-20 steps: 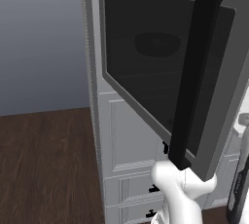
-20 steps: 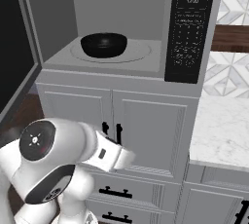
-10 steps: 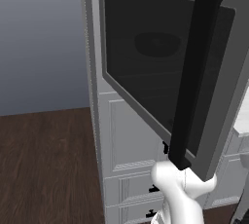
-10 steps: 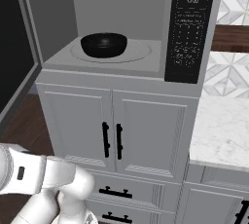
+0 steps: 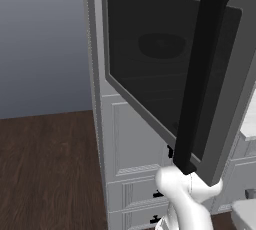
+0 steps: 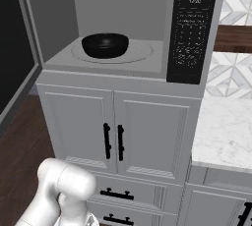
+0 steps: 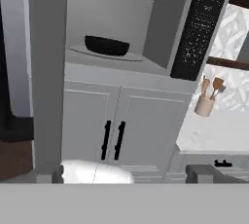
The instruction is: Open the microwave, place the bowl with waffle inside the microwave, then close the microwave door and turn it on.
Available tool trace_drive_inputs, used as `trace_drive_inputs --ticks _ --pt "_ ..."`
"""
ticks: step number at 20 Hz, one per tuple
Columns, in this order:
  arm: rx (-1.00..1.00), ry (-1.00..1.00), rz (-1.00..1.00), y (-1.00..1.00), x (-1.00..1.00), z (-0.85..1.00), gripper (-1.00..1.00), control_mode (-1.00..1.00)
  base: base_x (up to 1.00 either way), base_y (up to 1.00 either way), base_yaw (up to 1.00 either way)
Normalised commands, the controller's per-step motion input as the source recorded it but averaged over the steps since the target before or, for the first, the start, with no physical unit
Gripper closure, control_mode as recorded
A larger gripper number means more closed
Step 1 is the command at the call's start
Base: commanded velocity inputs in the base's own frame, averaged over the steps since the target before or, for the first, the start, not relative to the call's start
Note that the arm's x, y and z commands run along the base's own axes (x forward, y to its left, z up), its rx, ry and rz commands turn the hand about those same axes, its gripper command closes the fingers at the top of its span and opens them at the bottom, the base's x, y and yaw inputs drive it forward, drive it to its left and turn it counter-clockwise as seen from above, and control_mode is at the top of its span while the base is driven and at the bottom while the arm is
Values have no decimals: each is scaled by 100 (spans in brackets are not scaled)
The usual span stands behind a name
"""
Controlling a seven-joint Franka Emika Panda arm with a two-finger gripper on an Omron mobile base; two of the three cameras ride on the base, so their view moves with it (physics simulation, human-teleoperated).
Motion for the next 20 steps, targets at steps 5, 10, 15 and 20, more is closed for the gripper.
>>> trace_drive_inputs --ticks 5,10,15,20 --pt "0 -58 -15 100 1 60 -100 -100 0 0 0" --pt "0 -44 -28 100 60 51 -100 -100 0 0 0" --pt "-1 -30 -30 75 97 17 -100 -100 0 0 0" --pt "1 0 0 -31 100 0 -100 -100 0 0 0"
